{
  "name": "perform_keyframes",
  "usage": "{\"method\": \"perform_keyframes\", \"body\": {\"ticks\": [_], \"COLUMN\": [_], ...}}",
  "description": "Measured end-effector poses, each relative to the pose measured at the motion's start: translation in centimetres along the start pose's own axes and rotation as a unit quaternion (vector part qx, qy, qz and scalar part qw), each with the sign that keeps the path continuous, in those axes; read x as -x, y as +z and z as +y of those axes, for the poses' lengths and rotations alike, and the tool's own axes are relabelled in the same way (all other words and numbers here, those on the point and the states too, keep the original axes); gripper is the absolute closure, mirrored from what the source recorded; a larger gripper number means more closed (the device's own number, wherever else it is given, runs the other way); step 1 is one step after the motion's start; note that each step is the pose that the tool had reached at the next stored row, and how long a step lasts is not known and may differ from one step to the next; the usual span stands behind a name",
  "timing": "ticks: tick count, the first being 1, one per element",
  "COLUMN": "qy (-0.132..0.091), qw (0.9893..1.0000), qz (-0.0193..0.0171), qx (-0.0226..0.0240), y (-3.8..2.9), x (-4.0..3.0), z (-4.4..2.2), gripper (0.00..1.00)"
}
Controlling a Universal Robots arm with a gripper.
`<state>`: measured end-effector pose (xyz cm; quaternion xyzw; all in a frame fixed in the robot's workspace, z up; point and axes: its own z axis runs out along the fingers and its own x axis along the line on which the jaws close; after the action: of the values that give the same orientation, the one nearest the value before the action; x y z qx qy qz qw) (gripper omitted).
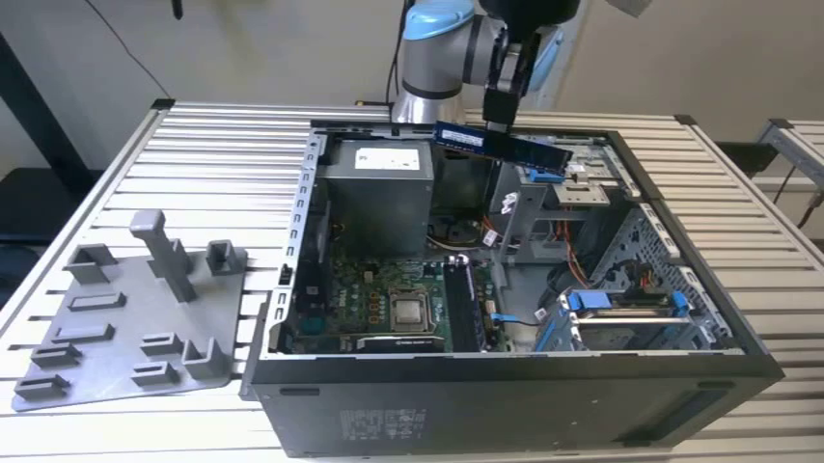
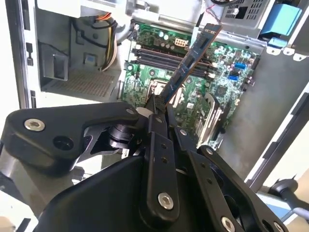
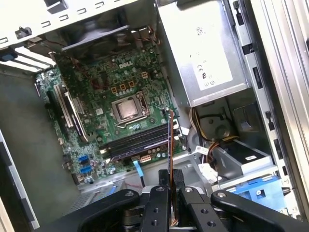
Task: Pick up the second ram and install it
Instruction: 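Insert the second ram into the second slot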
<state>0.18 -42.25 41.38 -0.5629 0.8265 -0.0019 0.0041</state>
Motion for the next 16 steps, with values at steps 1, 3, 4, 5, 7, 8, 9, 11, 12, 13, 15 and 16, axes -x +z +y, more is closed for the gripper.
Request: {"method": "perform_keyframes", "body": {"ticks": [1,3,4,5,7,8,9,11,12,13,15,16], "qy": [0.008,0.022,0.030,0.038,0.051,0.059,0.066,0.080,0.088,0.095,0.108,0.115], "qw": [1.0000,0.9997,0.9995,0.9993,0.9987,0.9983,0.9978,0.9968,0.9961,0.9955,0.9941,0.9934], "qz": [0.0001,0.0002,0.0003,0.0003,0.0004,0.0004,0.0005,0.0006,0.0006,0.0007,0.0009,0.0010], "qx": [0.0000,-0.0001,-0.0002,-0.0002,-0.0002,-0.0003,-0.0003,-0.0004,-0.0004,-0.0005,-0.0005,-0.0006], "y": [0.01,0.02,0.03,0.04,0.06,0.07,0.08,0.09,0.10,0.10,0.11,0.12], "x": [0.00,0.00,0.00,0.00,0.00,-0.01,0.00,0.00,0.00,0.00,0.00,0.00], "z": [0.00,0.00,0.00,0.00,0.00,0.00,0.00,0.00,0.00,0.00,0.00,0.00], "gripper": [0.86,0.86,0.86,0.86,0.86,0.86,0.86,0.86,0.86,0.86,0.86,0.86]}}
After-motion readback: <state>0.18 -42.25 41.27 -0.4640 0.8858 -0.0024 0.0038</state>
